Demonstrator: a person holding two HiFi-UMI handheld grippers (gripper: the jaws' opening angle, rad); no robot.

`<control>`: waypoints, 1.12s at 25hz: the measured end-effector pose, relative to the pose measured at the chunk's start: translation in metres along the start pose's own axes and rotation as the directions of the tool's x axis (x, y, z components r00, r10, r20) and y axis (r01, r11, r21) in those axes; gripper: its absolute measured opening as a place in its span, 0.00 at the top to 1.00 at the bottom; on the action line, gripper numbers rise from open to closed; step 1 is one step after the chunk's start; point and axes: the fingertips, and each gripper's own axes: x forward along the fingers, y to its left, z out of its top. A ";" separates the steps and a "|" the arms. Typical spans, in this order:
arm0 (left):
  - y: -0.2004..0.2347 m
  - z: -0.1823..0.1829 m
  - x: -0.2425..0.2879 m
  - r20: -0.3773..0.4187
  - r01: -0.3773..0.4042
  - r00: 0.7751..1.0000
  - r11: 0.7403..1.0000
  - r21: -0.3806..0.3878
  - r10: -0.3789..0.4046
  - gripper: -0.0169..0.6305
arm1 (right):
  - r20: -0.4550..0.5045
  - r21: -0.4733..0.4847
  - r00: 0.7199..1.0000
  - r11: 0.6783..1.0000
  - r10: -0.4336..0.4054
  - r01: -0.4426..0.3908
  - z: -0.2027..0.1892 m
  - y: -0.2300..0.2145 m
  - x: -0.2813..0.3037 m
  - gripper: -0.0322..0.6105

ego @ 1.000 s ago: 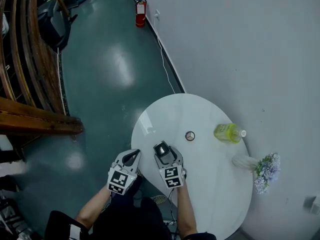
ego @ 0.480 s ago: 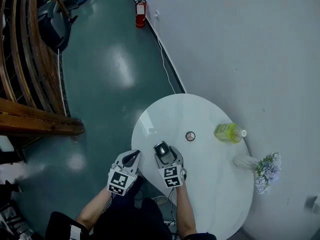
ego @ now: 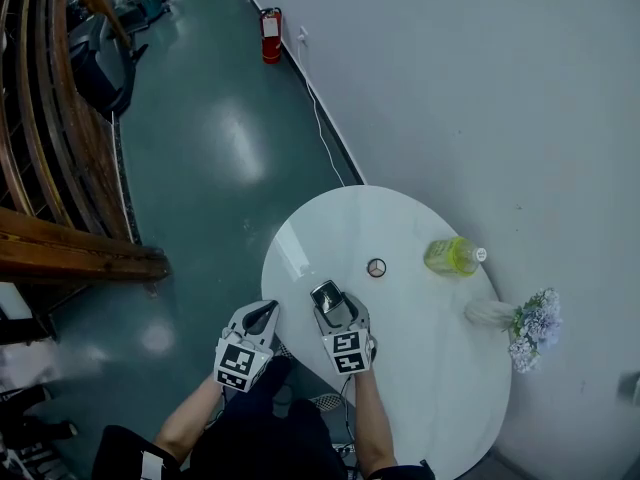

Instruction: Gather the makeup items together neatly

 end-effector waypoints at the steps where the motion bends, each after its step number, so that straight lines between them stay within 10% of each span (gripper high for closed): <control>1: -0.003 0.003 0.000 0.003 0.005 1.000 1.000 0.004 -0.005 0.95 | 0.001 0.007 1.000 1.000 -0.006 0.006 -0.001 -0.002 -0.004 0.49; 12: -0.076 0.031 0.004 0.016 0.163 0.986 0.980 0.110 -0.166 0.95 | 0.065 0.115 0.986 0.982 -0.156 0.148 -0.022 -0.035 -0.081 0.49; 28: -0.231 0.031 0.005 -0.042 0.437 0.895 0.855 0.280 -0.444 0.95 | 0.038 0.355 0.892 0.841 -0.449 0.408 -0.113 -0.076 -0.241 0.49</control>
